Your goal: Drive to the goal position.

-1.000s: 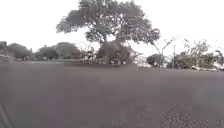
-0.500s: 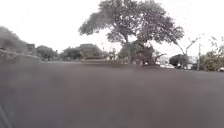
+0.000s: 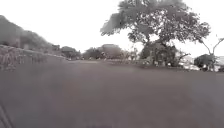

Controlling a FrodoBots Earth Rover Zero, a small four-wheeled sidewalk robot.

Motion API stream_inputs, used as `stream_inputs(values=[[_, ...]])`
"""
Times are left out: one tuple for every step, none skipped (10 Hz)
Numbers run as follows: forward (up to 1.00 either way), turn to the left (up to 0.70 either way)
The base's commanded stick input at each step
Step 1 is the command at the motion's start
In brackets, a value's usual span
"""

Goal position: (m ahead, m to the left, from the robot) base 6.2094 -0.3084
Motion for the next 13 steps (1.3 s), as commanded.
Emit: stream_inputs(values=[[0.0, 0.0], [0.0, 0.0], [0.01, 0.0], [0.3, 0.0], [0.59, 0.0], [0.7, 0.0], [0.7, 0.0], [0.7, 0.0], [0.7, 0.0], [0.7, 0.0], [0.7, 0.0], [0.7, 0.0], [0.7, 0.0]])
